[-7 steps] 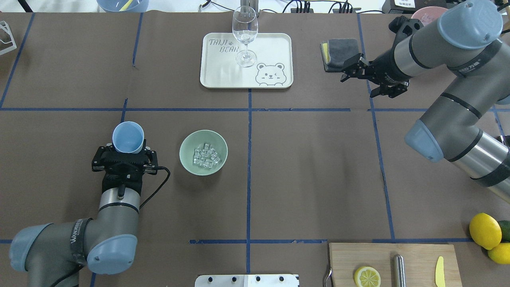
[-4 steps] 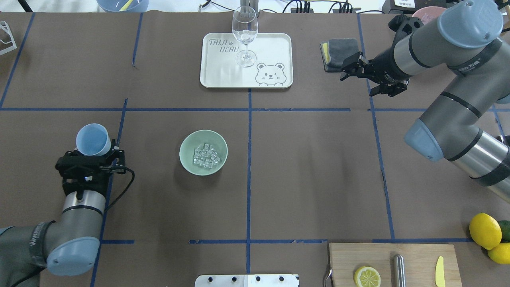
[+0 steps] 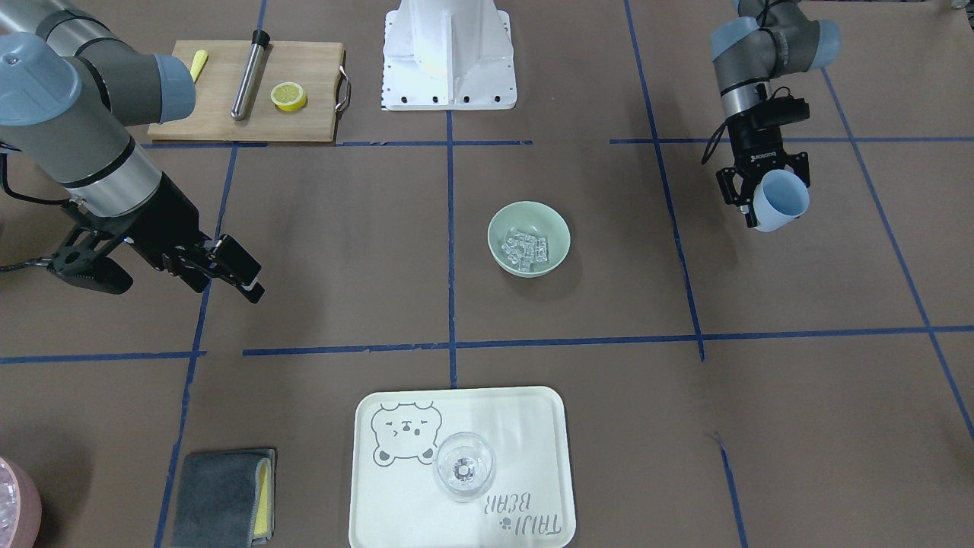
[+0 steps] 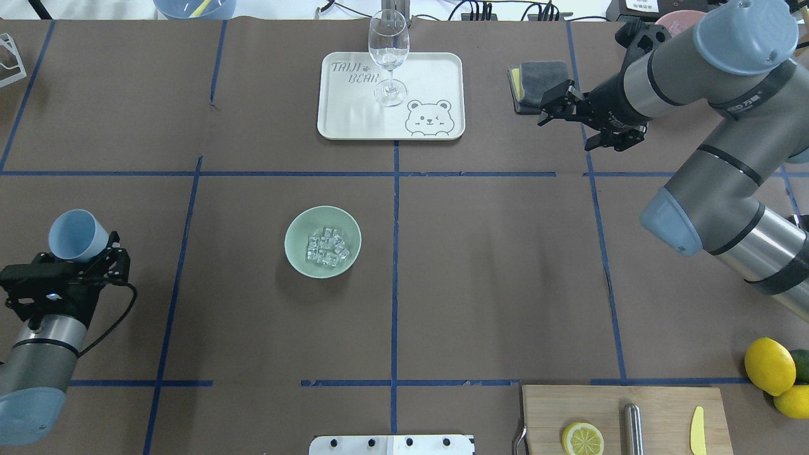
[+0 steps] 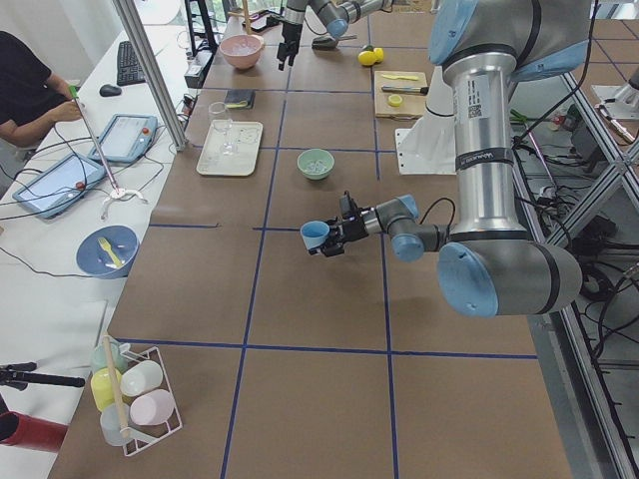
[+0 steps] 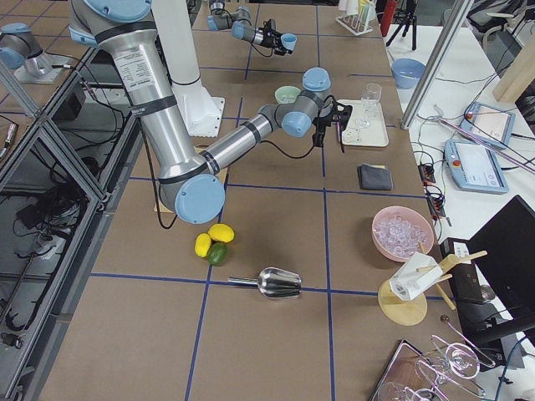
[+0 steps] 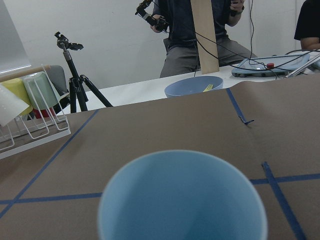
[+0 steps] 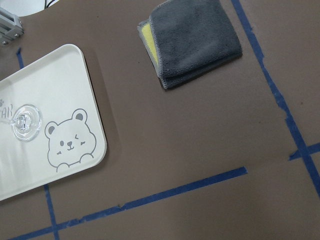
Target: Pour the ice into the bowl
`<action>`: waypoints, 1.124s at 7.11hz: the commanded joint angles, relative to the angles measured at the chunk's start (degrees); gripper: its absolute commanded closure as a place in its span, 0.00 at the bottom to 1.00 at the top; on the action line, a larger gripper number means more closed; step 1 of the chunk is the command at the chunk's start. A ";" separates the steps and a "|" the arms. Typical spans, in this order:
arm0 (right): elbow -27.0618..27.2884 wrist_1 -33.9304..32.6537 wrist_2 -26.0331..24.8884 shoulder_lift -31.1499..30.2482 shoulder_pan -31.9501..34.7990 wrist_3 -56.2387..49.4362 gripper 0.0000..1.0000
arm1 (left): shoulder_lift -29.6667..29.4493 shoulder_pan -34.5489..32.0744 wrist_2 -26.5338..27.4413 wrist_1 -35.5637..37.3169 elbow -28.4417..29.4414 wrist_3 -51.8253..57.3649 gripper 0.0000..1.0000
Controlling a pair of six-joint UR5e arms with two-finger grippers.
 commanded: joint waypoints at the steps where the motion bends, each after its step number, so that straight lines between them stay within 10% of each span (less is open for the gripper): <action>1: 0.81 -0.18 -0.08 0.03 -0.03 0.00 0.00 | -1.00 0.33 4.52 -10.81 11.58 5.05 1.00; 8: 1.51 -0.44 0.01 0.12 -0.21 0.00 0.00 | -3.39 0.25 3.94 -18.97 13.83 4.79 1.00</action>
